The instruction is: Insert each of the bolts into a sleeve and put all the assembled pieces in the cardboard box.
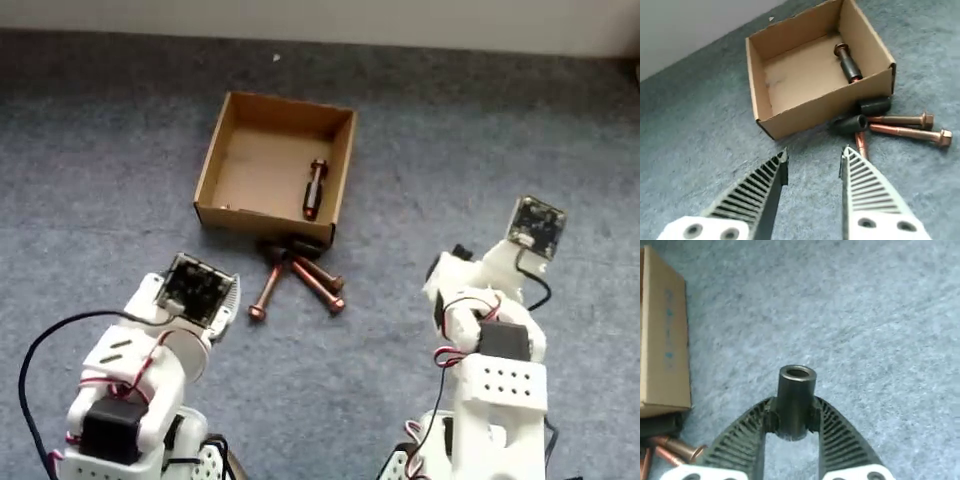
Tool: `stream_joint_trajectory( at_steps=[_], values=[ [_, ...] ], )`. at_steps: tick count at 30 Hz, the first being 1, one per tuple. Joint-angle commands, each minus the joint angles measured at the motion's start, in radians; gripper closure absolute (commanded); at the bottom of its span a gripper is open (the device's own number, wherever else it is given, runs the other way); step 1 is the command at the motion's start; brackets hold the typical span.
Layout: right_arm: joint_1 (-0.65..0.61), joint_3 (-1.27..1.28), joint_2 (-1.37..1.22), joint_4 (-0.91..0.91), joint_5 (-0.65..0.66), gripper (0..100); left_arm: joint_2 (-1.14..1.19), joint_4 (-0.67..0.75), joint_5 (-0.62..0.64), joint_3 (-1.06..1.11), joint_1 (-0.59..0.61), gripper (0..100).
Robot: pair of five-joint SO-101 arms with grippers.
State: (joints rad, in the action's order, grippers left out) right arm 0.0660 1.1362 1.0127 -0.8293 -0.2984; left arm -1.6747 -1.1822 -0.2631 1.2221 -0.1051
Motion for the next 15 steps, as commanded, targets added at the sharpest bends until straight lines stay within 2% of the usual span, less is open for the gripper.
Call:
stream_joint_trajectory(
  at_steps=[1, 8, 15],
  values=[
    [0.044, -0.002, 0.025, 0.025, -0.031, 99.4, 0.309, -0.002, -0.121, -0.173, -0.11, 82],
    [0.131, -0.008, 0.025, 0.027, -0.032, 99.4, 0.725, 0.002, -0.377, -0.378, -0.254, 82],
    [0.154, -0.01, 0.025, 0.027, -0.034, 99.4, 1.064, 0.005, -0.597, -0.526, -0.318, 82]
  ],
)
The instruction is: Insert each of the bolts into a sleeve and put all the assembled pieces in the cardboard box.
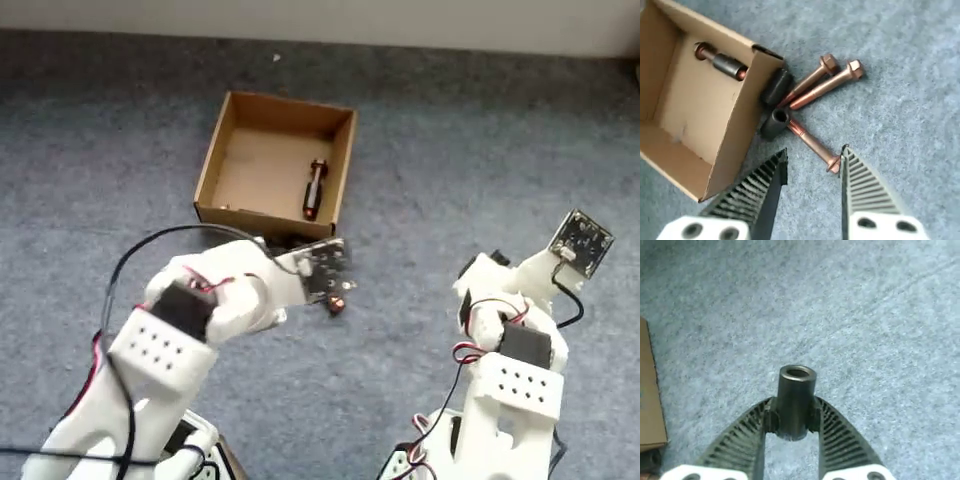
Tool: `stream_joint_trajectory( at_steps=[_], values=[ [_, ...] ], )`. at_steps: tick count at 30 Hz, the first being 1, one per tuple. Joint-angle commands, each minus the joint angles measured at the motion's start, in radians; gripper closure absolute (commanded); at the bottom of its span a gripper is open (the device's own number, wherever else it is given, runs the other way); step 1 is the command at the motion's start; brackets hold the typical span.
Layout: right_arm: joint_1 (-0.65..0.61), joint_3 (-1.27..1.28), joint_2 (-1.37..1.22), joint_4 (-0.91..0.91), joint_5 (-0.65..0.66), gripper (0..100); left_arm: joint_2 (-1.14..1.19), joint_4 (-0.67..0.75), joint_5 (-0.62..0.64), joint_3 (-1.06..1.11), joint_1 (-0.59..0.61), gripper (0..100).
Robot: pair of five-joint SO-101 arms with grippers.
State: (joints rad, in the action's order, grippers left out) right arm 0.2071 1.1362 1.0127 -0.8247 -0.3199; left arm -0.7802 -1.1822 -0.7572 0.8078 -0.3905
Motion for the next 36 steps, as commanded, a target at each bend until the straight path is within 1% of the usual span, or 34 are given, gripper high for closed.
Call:
stream_joint_trajectory(
  at_steps=[1, 4, 6, 12, 16, 20, 28, 36],
  values=[
    [0.013, -0.01, 0.025, 0.022, -0.012, 99.4, 0.219, 0.005, -0.12, -0.136, -0.033, 81],
    [0.013, -0.01, 0.025, 0.022, -0.012, 99.4, 0.361, 0.006, -0.13, -0.229, -0.027, 74],
    [0.013, -0.01, 0.025, 0.022, -0.011, 99.4, 0.452, 0.008, -0.13, -0.305, -0.025, 72],
    [0.013, -0.01, 0.025, 0.022, -0.008, 99.4, 0.694, 0.114, -0.15, -0.46, -0.027, 74],
    [0.013, -0.008, 0.025, 0.022, -0.005, 99.4, 0.834, 0.12, -0.236, -0.513, -0.041, 76],
    [0.007, -0.007, 0.025, 0.022, -0.005, 99.4, 0.949, 0.12, -0.239, -0.573, -0.045, 76],
    [0.007, -0.005, 0.025, 0.022, -0.005, 99.4, 1.09, 0.12, -0.236, -0.733, -0.041, 76],
    [0.007, -0.005, 0.025, 0.022, -0.005, 99.4, 1.115, 0.12, -0.236, -0.785, -0.048, 77]
  ],
)
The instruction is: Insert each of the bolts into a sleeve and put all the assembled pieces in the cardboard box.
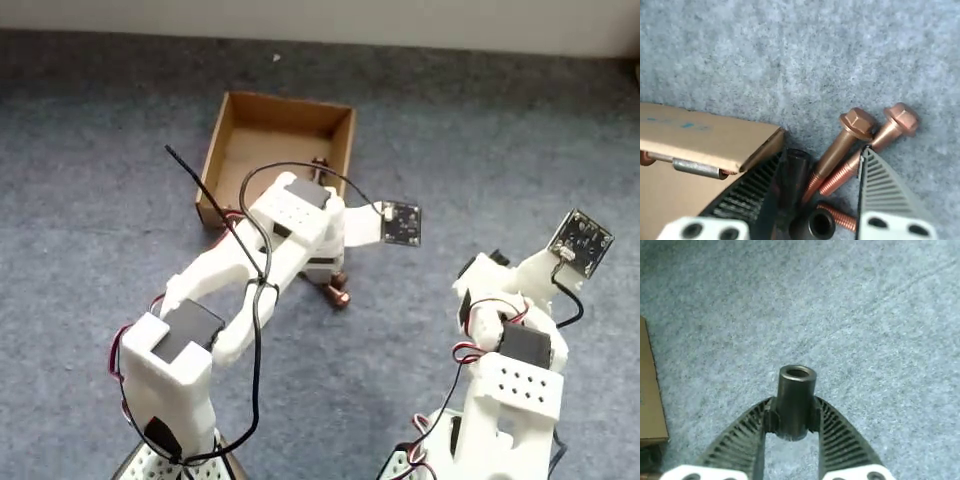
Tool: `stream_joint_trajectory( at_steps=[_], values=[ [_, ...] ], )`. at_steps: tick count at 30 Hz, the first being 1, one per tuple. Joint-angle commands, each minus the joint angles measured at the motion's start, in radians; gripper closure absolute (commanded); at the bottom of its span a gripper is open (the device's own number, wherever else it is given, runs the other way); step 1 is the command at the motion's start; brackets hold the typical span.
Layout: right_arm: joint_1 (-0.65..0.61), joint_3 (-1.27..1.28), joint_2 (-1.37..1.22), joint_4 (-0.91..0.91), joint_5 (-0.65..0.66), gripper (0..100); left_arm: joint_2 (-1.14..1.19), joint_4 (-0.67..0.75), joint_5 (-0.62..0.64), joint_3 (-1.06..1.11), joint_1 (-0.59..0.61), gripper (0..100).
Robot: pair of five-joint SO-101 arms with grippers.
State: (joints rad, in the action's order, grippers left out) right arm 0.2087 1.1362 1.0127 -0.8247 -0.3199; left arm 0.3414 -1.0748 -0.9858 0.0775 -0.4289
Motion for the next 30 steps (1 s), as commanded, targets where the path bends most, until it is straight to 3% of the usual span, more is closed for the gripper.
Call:
stream_joint_trajectory(
  at_steps=[1, 12, 22, 30],
  values=[
    [0.005, -0.005, 0.025, 0.022, -0.005, 99.4, -0.007, 0.012, -0.008, -0.054, -0.01, 77],
    [0.005, -0.004, 0.025, 0.022, -0.005, 99.4, 0.033, 0.109, -0.006, -0.013, -0.027, 77],
    [0.005, -0.002, 0.025, 0.022, -0.005, 99.4, 0.131, 0.104, -0.011, -0.007, -0.028, 77],
    [0.005, -0.002, 0.025, 0.022, -0.005, 99.4, 0.047, -0.034, -0.014, -0.005, -0.039, 77]
  ],
)
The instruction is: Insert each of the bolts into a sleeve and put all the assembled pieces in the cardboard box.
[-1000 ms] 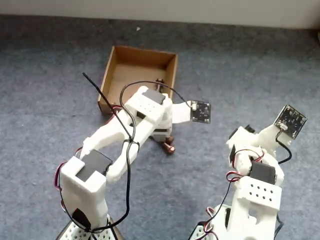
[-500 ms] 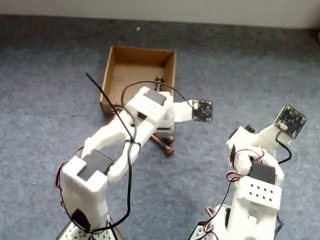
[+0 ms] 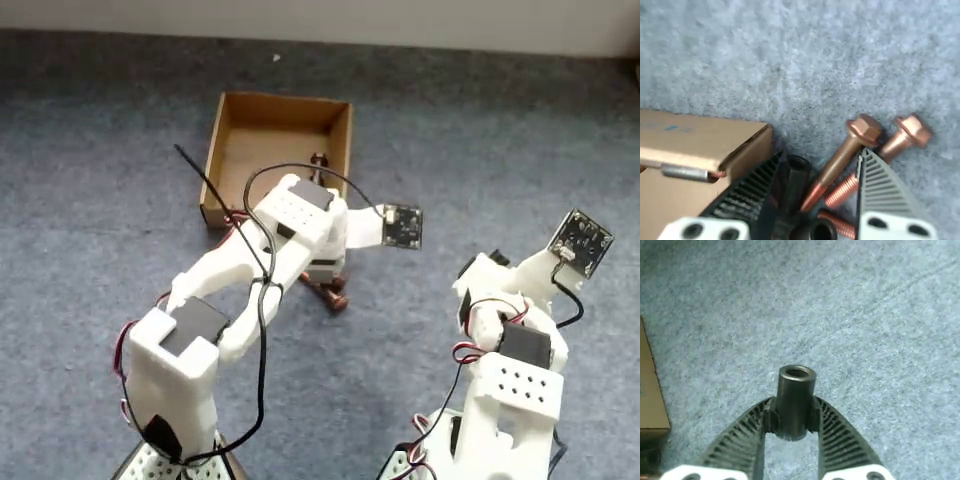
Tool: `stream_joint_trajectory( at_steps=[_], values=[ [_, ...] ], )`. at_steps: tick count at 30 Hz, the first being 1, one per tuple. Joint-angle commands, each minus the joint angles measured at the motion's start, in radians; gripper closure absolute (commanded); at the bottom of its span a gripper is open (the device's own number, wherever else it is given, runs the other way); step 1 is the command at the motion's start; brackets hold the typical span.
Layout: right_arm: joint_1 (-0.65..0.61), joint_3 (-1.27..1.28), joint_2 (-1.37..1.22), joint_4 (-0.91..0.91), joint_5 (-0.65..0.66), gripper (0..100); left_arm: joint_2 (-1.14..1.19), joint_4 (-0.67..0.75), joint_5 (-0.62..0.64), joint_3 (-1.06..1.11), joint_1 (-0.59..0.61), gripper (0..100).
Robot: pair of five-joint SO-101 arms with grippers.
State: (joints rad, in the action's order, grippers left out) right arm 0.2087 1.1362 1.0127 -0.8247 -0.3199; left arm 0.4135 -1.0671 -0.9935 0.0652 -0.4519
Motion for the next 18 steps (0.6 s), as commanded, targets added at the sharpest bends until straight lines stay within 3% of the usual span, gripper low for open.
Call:
stream_joint_trajectory(
  at_steps=[1, 10, 18],
  values=[
    [0.005, -0.002, 0.025, 0.022, -0.005, 99.4, -0.028, -0.044, -0.006, 0.007, -0.016, 77],
    [0.005, -0.002, 0.025, 0.022, -0.005, 99.4, 0.042, -0.038, -0.006, -0.004, -0.016, 78],
    [0.005, -0.002, 0.025, 0.022, -0.005, 99.4, 0.045, -0.044, -0.003, -0.004, -0.077, 100]
  ],
)
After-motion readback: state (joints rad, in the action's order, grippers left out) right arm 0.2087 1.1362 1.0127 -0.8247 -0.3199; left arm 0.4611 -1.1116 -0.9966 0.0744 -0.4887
